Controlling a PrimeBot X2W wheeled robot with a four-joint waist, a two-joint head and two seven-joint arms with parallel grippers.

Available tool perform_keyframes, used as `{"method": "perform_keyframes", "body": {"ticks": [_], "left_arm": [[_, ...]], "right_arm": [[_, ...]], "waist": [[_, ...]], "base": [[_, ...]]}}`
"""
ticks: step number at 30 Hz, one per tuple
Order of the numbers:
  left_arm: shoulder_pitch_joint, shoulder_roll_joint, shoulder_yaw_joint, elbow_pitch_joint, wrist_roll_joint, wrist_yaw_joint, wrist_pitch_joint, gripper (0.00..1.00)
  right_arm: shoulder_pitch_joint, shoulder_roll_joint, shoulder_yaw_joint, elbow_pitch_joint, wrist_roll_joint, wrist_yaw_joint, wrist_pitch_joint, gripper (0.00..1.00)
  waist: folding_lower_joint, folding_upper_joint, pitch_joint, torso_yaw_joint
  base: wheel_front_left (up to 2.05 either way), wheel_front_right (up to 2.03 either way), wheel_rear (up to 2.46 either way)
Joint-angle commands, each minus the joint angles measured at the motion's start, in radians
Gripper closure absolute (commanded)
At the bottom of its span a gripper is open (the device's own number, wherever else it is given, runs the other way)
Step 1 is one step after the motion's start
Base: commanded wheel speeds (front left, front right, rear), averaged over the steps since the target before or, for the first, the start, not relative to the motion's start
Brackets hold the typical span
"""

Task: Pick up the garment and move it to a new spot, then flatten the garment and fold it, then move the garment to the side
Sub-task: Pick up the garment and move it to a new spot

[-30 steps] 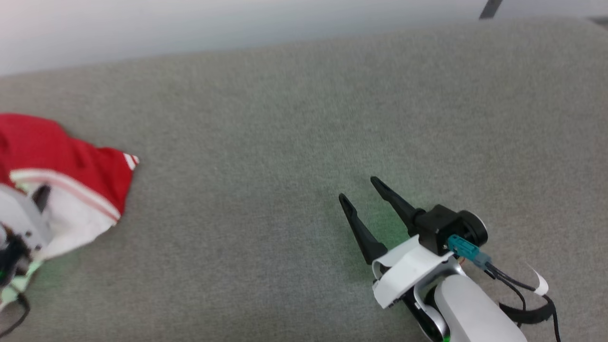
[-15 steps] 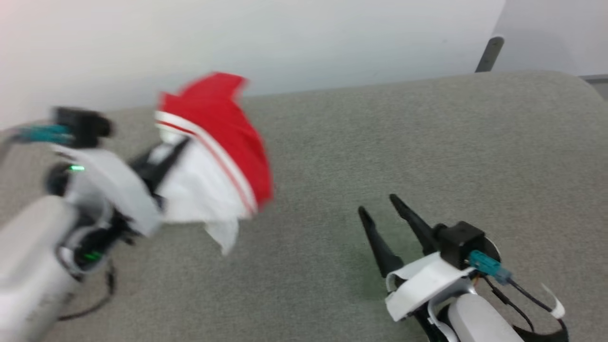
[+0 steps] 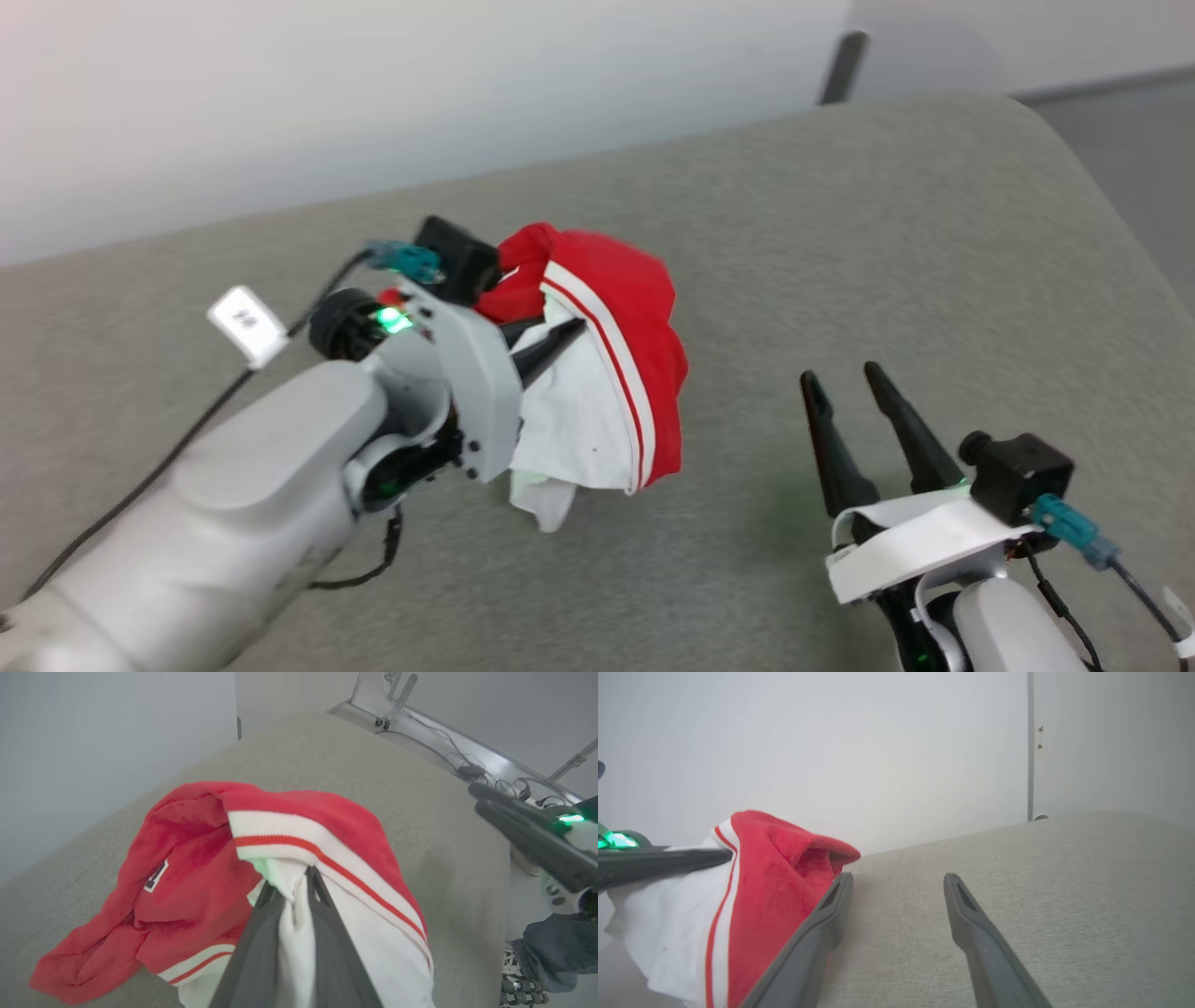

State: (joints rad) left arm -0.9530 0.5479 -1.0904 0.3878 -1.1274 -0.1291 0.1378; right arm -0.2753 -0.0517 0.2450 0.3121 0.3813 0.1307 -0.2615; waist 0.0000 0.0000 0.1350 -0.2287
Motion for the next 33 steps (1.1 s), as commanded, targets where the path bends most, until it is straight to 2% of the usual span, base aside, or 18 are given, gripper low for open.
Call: {"method": "perform_keyframes", "body": {"ticks": [1, 4, 10, 16, 20, 21, 23, 24, 25, 26, 33], "left_arm": [[-0.023, -0.021, -0.018, 0.033, 0.019, -0.002, -0.001, 1.0], [-0.043, -0.08, -0.058, 0.127, 0.024, -0.002, 0.001, 1.0], [-0.048, -0.133, -0.146, 0.283, 0.011, -0.002, 0.049, 1.0], [-0.01, -0.108, -0.184, 0.36, 0.0, -0.001, 0.105, 1.0], [0.007, -0.094, -0.196, 0.371, 0.015, 0.001, 0.094, 1.0], [0.004, -0.095, -0.197, 0.367, 0.011, 0.001, 0.084, 0.83], [-0.014, -0.098, -0.196, 0.35, 0.004, 0.001, 0.055, 0.34], [-0.024, -0.097, -0.195, 0.339, 0.005, 0.001, 0.039, 0.14], [-0.036, -0.098, -0.193, 0.324, 0.008, 0.001, 0.021, 0.02], [-0.048, -0.095, -0.192, 0.313, 0.007, 0.001, -0.001, 0.0], [-0.087, -0.097, -0.19, 0.232, -0.025, 0.0, -0.134, 0.0]], "right_arm": [[0.006, 0.002, -0.01, -0.009, 0.014, 0.0, -0.005, 0.0], [0.013, 0.002, -0.027, -0.024, 0.034, 0.0, -0.005, 0.0], [0.02, 0.002, -0.023, -0.045, 0.068, 0.0, -0.005, 0.0], [0.028, 0.002, -0.019, -0.06, 0.086, 0.0, -0.005, 0.0], [0.03, 0.002, -0.024, -0.063, 0.074, 0.0, -0.005, 0.0], [0.028, 0.002, -0.026, -0.063, 0.07, 0.0, -0.005, 0.0], [0.024, 0.002, -0.034, -0.06, 0.054, 0.0, -0.005, 0.0], [0.021, 0.002, -0.032, -0.057, 0.047, 0.0, -0.005, 0.0], [0.018, 0.002, -0.038, -0.055, 0.035, 0.0, -0.005, 0.0], [0.014, 0.001, -0.038, -0.051, 0.023, 0.0, -0.005, 0.0], [0.004, 0.001, -0.06, -0.006, -0.078, 0.0, -0.005, 0.0]], "waist": [[0.0, 0.0, 0.052, -0.085], [0.0, 0.0, 0.077, -0.139], [0.0, 0.0, 0.12, -0.222], [0.0, 0.0, 0.141, -0.255], [0.0, 0.0, 0.142, -0.231], [0.0, 0.0, 0.14, -0.217], [0.0, 0.0, 0.133, -0.183], [0.0, 0.0, 0.129, -0.165], [0.0, 0.0, 0.124, -0.142], [0.0, 0.0, 0.118, -0.122], [0.0, 0.0, 0.059, 0.048]], "base": [[0.0, 0.0, 0.0], [0.0, 0.0, 0.0], [0.0, 0.0, 0.0], [0.0, 0.0, 0.0], [0.0, 0.0, 0.0], [0.0, 0.0, 0.0], [0.0, 0.0, 0.0], [0.0, 0.0, 0.0], [0.0, 0.0, 0.0], [0.0, 0.0, 0.0], [0.0, 0.0, 0.0]]}}
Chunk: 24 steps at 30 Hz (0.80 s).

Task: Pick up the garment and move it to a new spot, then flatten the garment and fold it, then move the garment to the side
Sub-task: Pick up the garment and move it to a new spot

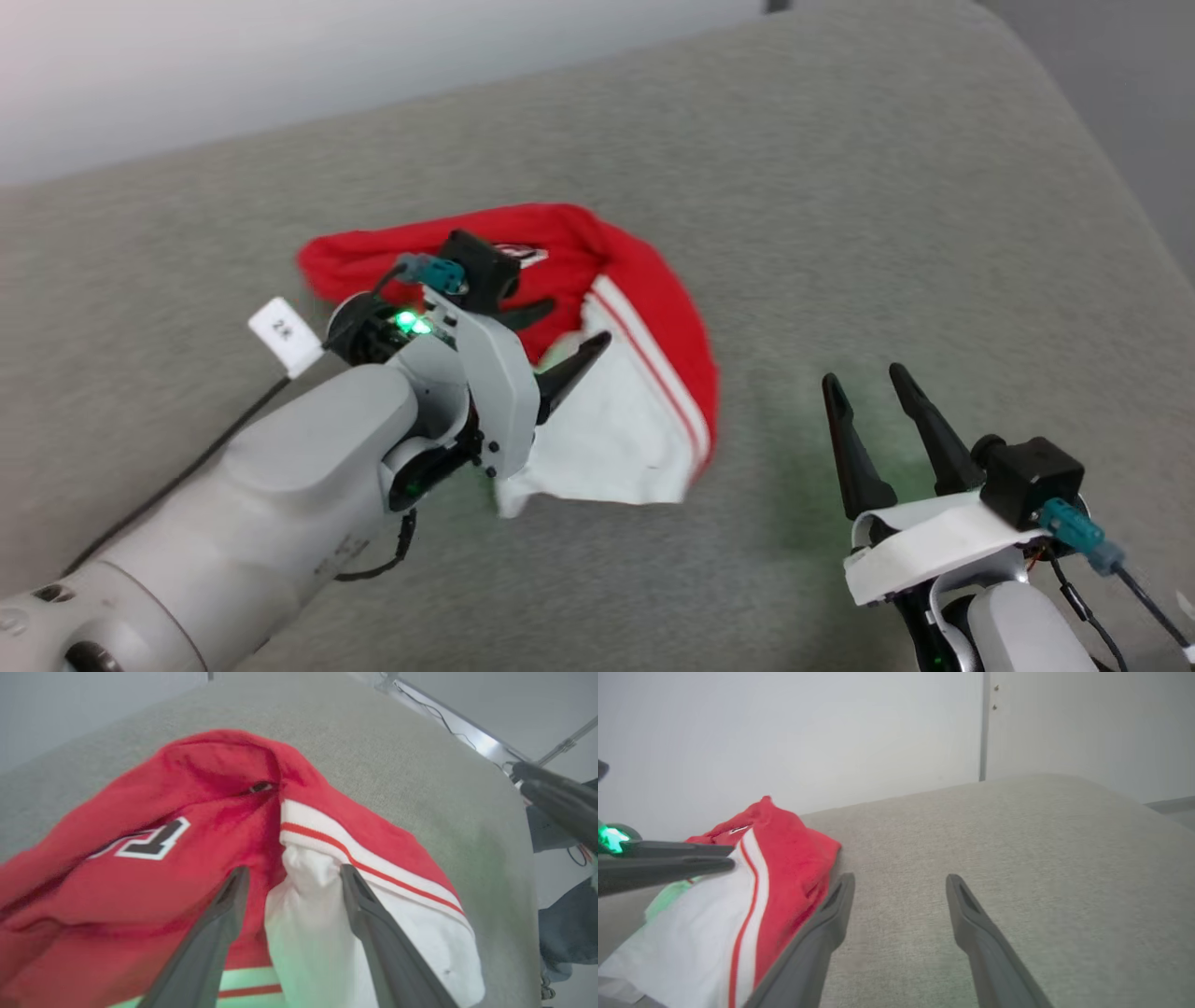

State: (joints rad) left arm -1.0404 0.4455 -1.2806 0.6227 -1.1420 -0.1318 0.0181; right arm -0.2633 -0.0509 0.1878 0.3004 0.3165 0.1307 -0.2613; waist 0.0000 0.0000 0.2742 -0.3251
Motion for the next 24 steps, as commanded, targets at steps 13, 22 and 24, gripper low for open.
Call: {"method": "perform_keyframes", "body": {"ticks": [13, 22, 24], "left_arm": [[0.265, -0.024, 0.038, 0.064, -0.15, 0.002, -0.27, 0.0], [0.472, -0.023, 0.331, 0.102, 0.059, 0.013, -0.282, 0.0], [0.537, -0.022, 0.442, 0.073, 0.128, 0.031, -0.282, 0.0]], "right_arm": [[0.064, -0.061, -0.103, 0.109, -0.156, 0.0, -0.005, 0.0], [0.19, -0.096, -0.214, 0.072, -0.144, 0.0, -0.005, 0.0], [0.21, -0.096, -0.223, 0.065, -0.14, 0.0, -0.005, 0.0]], "waist": [[0.0, 0.0, -0.206, 0.406], [0.0, 0.0, -0.262, 0.519], [0.0, 0.0, -0.274, 0.524]], "base": [[0.0, 0.0, 0.0], [0.0, 0.0, 0.0], [0.0, 0.0, 0.0]]}}
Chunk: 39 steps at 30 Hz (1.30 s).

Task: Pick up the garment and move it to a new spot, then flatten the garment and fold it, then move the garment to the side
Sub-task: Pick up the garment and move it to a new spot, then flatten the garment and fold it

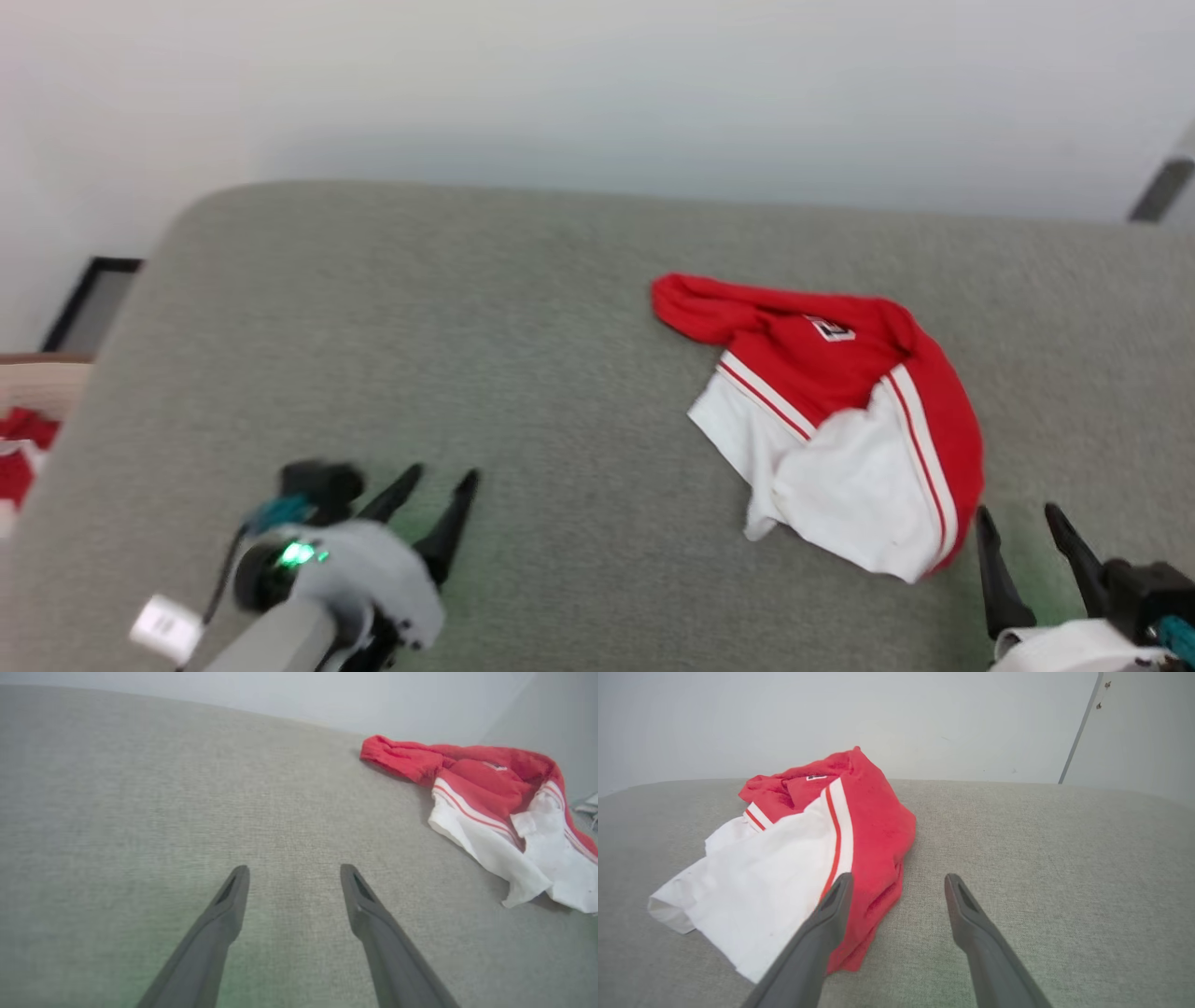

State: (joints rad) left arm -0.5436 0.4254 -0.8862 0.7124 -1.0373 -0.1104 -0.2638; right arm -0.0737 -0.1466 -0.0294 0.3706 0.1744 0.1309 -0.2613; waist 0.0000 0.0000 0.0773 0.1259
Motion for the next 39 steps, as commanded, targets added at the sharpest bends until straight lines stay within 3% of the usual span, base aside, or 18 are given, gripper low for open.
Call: {"method": "perform_keyframes", "body": {"ticks": [1, 7, 15, 25, 39], "left_arm": [[0.076, -0.005, 0.104, -0.033, 0.052, 0.013, 0.0, 0.0], [0.276, -0.02, 0.384, -0.182, 0.307, 0.048, 0.0, 0.0], [0.469, -0.098, 0.649, -0.397, 0.566, 0.031, 0.0, 0.0], [0.562, -0.16, 0.77, -0.49, 0.716, -0.004, -0.001, 0.0], [0.583, -0.212, 0.813, -0.462, 0.772, -0.02, -0.001, 0.0]], "right_arm": [[0.027, -0.001, -0.011, -0.009, 0.004, 0.0, -0.005, 0.0], [0.051, 0.002, -0.022, -0.033, 0.01, 0.0, -0.005, 0.0], [0.068, -0.003, -0.042, -0.082, 0.001, 0.0, -0.005, 0.0], [0.087, -0.005, -0.026, -0.137, -0.006, 0.0, 0.012, 0.0], [0.09, -0.012, 0.005, -0.142, -0.023, 0.0, 0.026, 0.0]], "waist": [[0.0, 0.0, -0.081, 0.073], [0.0, 0.0, -0.099, 0.054], [0.0, 0.0, -0.122, 0.017], [0.0, 0.0, -0.141, -0.003], [0.0, 0.0, -0.137, -0.004]], "base": [[0.0, 0.0, 0.0], [0.0, 0.0, 0.0], [0.0, 0.0, 0.0], [0.0, 0.0, 0.0], [0.0, 0.0, 0.0]]}}
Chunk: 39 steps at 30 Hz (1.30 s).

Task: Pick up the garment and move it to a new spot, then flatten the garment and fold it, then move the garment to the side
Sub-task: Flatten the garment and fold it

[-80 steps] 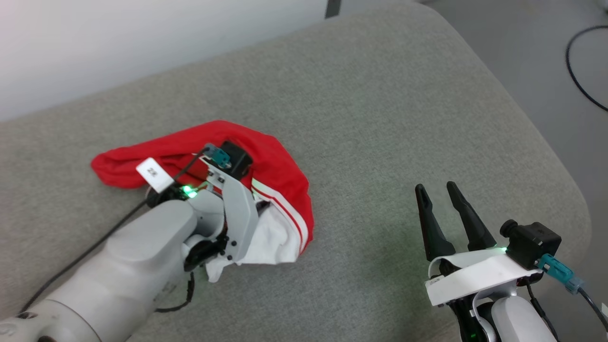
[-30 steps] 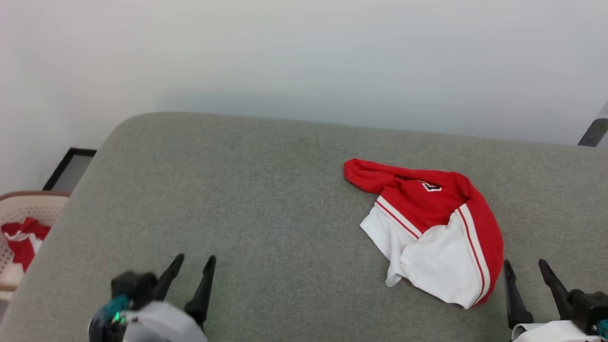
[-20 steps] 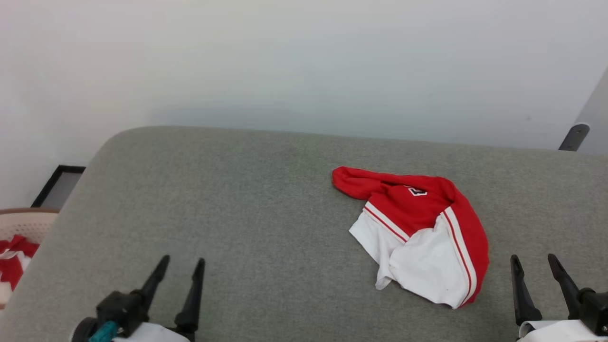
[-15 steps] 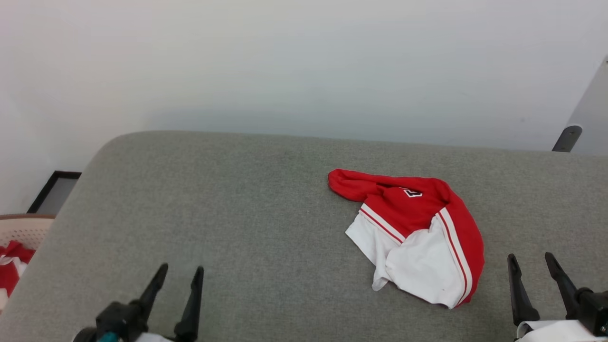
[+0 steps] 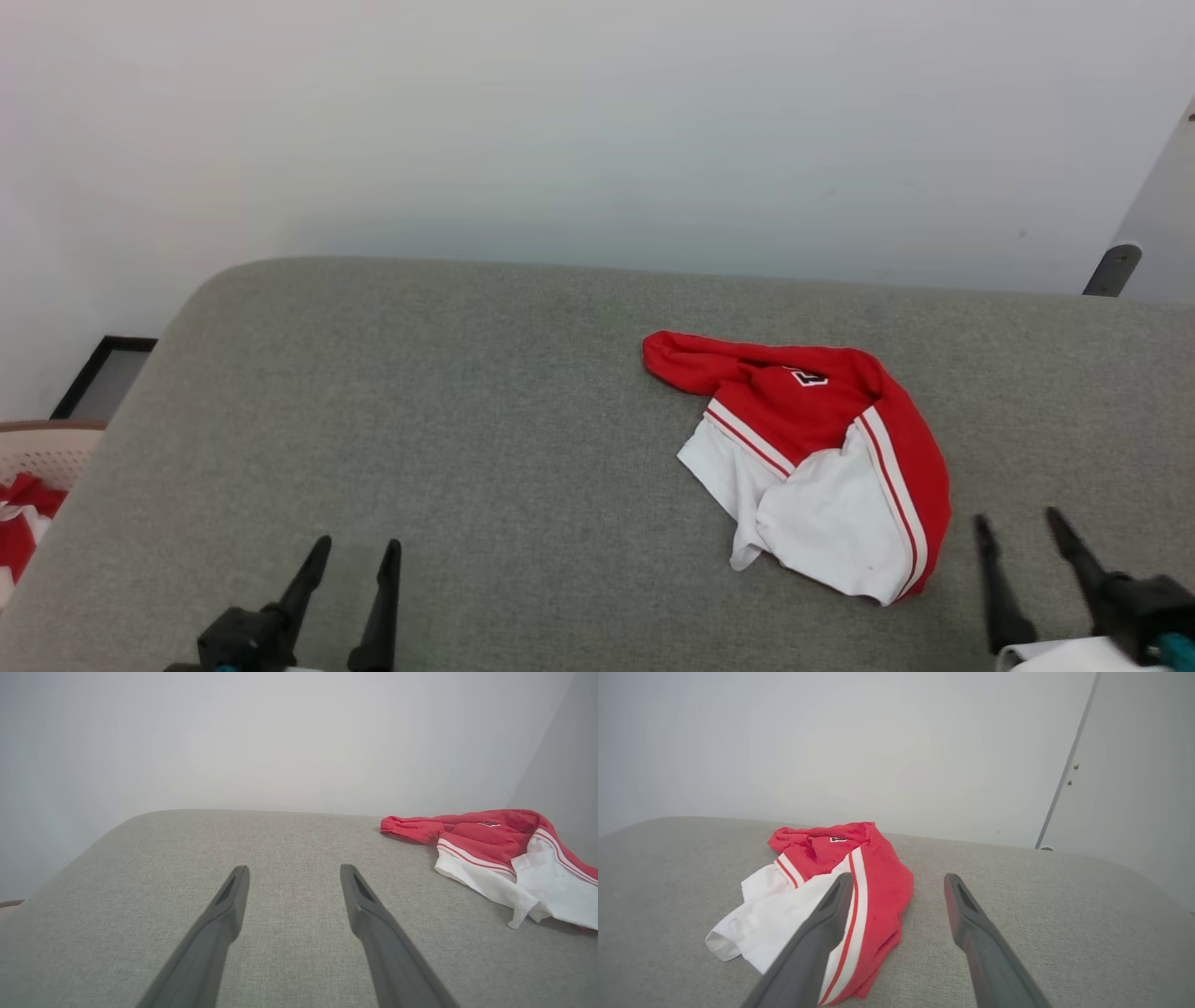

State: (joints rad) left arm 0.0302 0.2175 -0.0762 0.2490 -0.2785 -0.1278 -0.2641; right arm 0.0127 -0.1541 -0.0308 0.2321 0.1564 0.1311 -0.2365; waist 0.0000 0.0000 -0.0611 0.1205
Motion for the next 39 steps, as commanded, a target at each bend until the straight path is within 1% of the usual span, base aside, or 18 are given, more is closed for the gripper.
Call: {"method": "perform_keyframes", "body": {"ticks": [1, 3, 5, 8, 12, 15, 18, 22, 25, 30, 31, 32, 34, 35, 39], "left_arm": [[0.012, -0.011, 0.004, 0.001, 0.014, -0.003, 0.0, 0.0], [0.014, -0.016, 0.01, 0.005, 0.015, -0.003, 0.0, 0.0], [0.011, -0.029, 0.008, 0.01, 0.009, -0.004, 0.0, 0.0], [0.01, -0.043, -0.007, 0.019, 0.0, -0.004, 0.0, 0.0], [-0.009, -0.059, -0.027, 0.039, -0.014, -0.003, 0.0, 0.0], [-0.035, -0.071, -0.044, 0.041, -0.023, -0.003, 0.0, 0.0], [-0.058, -0.08, -0.056, 0.046, -0.036, -0.003, 0.0, 0.0], [-0.087, -0.094, -0.075, 0.054, -0.051, -0.004, 0.0, 0.0], [-0.101, -0.102, -0.082, 0.063, -0.061, -0.004, 0.0, 0.0], [-0.113, -0.109, -0.08, 0.065, -0.071, -0.004, 0.0, 0.0], [-0.114, -0.11, -0.077, 0.064, -0.073, -0.004, 0.0, 0.0], [-0.116, -0.111, -0.075, 0.064, -0.074, -0.004, 0.0, 0.0], [-0.12, -0.113, -0.073, 0.064, -0.077, -0.004, 0.0, 0.0], [-0.121, -0.113, -0.072, 0.064, -0.079, -0.004, 0.0, 0.0], [-0.127, -0.111, -0.067, 0.064, -0.081, -0.004, 0.0, 0.0]], "right_arm": [[0.0, -0.011, 0.025, -0.005, -0.01, -0.001, 0.01, 0.0], [-0.014, -0.038, 0.079, -0.01, -0.027, -0.001, 0.034, 0.0], [-0.031, -0.075, 0.155, -0.016, -0.035, -0.001, 0.078, 0.0], [-0.06, -0.158, 0.316, -0.031, -0.023, -0.001, 0.184, 0.0], [-0.138, -0.295, 0.529, -0.078, 0.017, -0.001, 0.336, 0.0], [-0.215, -0.386, 0.652, -0.115, 0.039, -0.001, 0.426, 0.0], [-0.298, -0.452, 0.749, -0.127, 0.036, -0.001, 0.485, 0.0], [-0.388, -0.494, 0.853, -0.115, 0.04, -0.001, 0.52, 0.0], [-0.441, -0.507, 0.915, -0.097, 0.033, -0.001, 0.518, 0.0], [-0.496, -0.514, 0.959, -0.065, 0.011, -0.001, 0.495, 0.0], [-0.501, -0.515, 0.964, -0.06, 0.003, -0.001, 0.49, 0.42], [-0.508, -0.517, 0.971, -0.055, -0.001, -0.001, 0.49, 0.55], [-0.522, -0.519, 0.986, -0.044, -0.007, -0.001, 0.485, 0.69], [-0.527, -0.517, 0.993, -0.04, -0.007, -0.001, 0.484, 1.0], [-0.541, -0.498, 0.981, -0.032, -0.011, -0.001, 0.459, 1.0]], "waist": [[0.0, 0.0, 0.003, 0.003], [0.0, 0.0, 0.012, 0.006], [0.0, 0.0, 0.021, 0.012], [0.0, 0.0, 0.035, 0.029], [0.0, 0.0, 0.067, 0.055], [0.0, 0.0, 0.106, 0.078], [0.0, 0.0, 0.14, 0.099], [0.0, 0.0, 0.176, 0.124], [0.0, 0.0, 0.194, 0.138], [0.0, 0.0, 0.209, 0.148], [0.0, 0.0, 0.211, 0.148], [0.0, 0.0, 0.213, 0.148], [0.0, 0.0, 0.216, 0.145], [0.0, 0.0, 0.217, 0.143], [0.0, 0.0, 0.218, 0.125]], "base": [[0.0, 0.0, 0.0], [0.0, 0.0, 0.0], [0.0, 0.0, 0.0], [0.0, 0.0, 0.0], [0.0, 0.0, 0.0], [0.0, 0.0, 0.0], [0.0, 0.0, 0.0], [0.0, 0.0, 0.0], [0.0, 0.0, 0.0], [0.0, 0.0, 0.0], [0.0, 0.0, 0.0], [0.0, 0.0, 0.0], [0.0, 0.0, 0.0], [0.0, 0.0, 0.0], [0.0, 0.0, 0.0]]}}
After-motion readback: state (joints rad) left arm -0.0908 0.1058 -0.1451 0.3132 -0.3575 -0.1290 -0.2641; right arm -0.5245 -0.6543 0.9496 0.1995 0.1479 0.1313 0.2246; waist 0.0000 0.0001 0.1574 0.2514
